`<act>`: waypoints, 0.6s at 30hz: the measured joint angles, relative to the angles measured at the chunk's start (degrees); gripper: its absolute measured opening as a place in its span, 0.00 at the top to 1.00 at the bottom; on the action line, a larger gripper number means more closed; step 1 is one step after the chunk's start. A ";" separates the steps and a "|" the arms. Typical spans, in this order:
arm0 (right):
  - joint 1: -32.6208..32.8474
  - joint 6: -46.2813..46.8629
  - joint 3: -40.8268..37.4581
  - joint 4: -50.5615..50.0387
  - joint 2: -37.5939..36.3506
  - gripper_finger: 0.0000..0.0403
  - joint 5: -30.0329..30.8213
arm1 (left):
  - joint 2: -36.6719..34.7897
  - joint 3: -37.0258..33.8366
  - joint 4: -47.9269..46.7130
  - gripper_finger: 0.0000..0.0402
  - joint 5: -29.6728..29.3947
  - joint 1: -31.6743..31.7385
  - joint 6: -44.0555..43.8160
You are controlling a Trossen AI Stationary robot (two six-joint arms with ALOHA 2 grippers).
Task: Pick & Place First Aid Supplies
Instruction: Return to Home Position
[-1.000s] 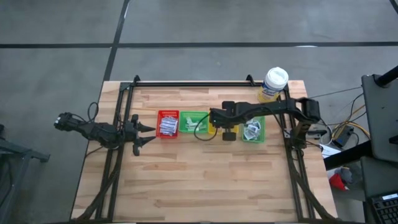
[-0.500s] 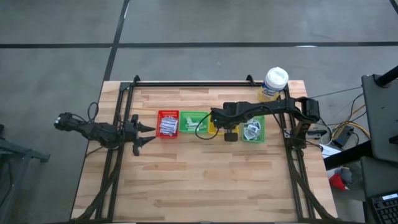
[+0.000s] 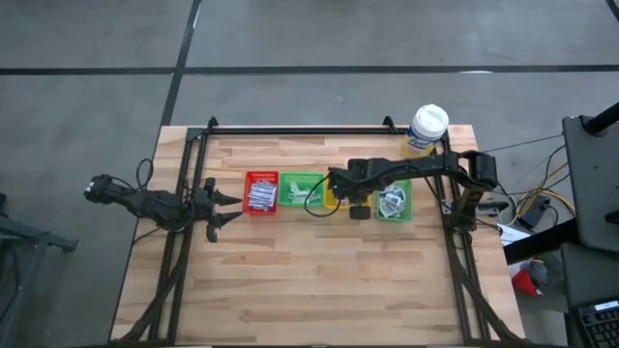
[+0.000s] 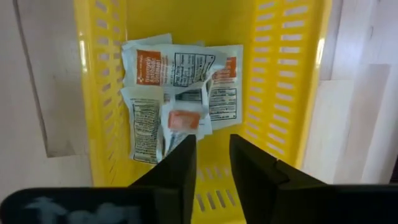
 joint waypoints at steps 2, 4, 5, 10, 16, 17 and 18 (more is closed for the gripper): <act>0.02 0.00 0.84 -0.02 -0.01 0.75 0.00 | 0.00 0.00 -0.01 0.53 0.00 0.00 0.00; 0.05 0.10 1.74 0.01 -0.32 0.73 0.00 | 0.00 -0.01 0.00 0.53 0.02 0.00 0.00; 0.06 0.13 2.24 -0.03 -0.51 0.72 0.00 | 0.00 -0.01 0.00 0.53 0.00 0.01 0.00; 0.08 0.29 3.80 -0.01 -3.09 0.71 -0.33 | 0.00 0.00 -0.02 0.53 0.01 0.01 0.00; 0.28 2.92 3.19 -0.24 -9.92 0.74 -1.56 | 0.00 -0.01 -0.02 0.53 0.02 0.01 0.00; 0.28 3.27 2.91 -0.05 -11.41 0.75 -2.56 | 0.00 0.01 -0.01 0.53 0.01 0.00 0.00; 0.43 3.58 2.56 -0.10 -12.79 0.76 -3.68 | 0.00 0.00 -0.01 0.53 0.01 0.01 0.00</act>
